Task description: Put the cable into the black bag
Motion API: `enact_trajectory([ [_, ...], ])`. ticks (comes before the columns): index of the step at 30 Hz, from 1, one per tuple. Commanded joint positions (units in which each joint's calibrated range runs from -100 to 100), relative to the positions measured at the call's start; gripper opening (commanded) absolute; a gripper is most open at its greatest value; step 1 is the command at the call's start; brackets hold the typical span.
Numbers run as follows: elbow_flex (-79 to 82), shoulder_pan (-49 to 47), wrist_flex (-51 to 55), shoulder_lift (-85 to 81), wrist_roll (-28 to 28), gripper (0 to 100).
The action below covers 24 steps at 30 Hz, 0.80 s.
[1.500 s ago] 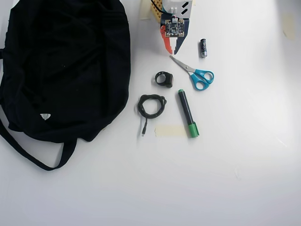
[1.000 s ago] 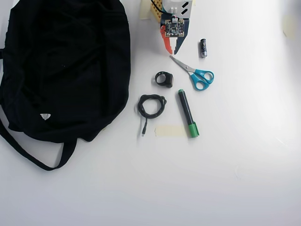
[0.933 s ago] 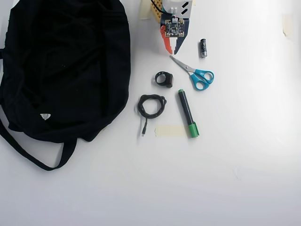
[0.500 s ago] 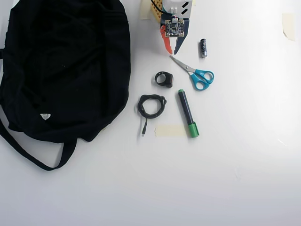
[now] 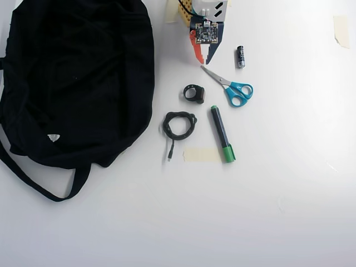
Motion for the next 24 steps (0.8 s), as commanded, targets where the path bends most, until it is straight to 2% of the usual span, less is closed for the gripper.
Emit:
enact_trajectory([
  [1,1.0,0.4,2.2,-0.5,0.2,2],
  [24,1.0,0.3,2.2,-0.5,0.2,2],
])
